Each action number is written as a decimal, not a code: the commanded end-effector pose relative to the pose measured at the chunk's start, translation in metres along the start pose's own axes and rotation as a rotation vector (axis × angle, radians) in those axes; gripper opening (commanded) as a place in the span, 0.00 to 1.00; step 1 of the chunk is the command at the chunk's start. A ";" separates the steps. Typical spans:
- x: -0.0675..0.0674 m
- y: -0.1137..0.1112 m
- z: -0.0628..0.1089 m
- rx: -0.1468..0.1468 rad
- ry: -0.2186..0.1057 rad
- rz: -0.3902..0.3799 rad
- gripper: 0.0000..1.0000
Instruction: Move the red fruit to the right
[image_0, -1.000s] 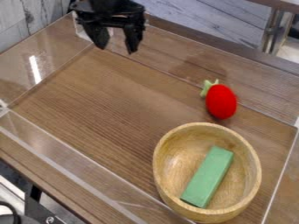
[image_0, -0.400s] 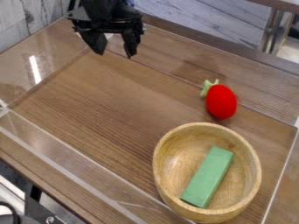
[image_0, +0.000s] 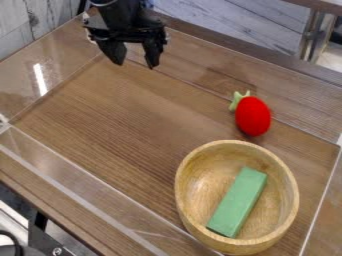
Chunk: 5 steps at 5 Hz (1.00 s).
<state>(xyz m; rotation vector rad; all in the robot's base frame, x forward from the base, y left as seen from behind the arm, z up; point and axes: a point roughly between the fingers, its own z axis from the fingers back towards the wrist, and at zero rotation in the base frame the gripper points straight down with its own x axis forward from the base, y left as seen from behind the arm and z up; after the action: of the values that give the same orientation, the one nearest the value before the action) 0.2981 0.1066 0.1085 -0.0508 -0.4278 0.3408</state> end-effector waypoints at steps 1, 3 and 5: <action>0.010 -0.005 0.016 0.023 -0.049 0.005 1.00; 0.003 -0.027 0.017 0.029 -0.072 0.016 1.00; 0.001 -0.019 -0.002 0.045 -0.059 -0.001 1.00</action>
<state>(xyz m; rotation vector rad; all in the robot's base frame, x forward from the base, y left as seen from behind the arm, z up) 0.2990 0.0848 0.0967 -0.0071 -0.4320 0.3532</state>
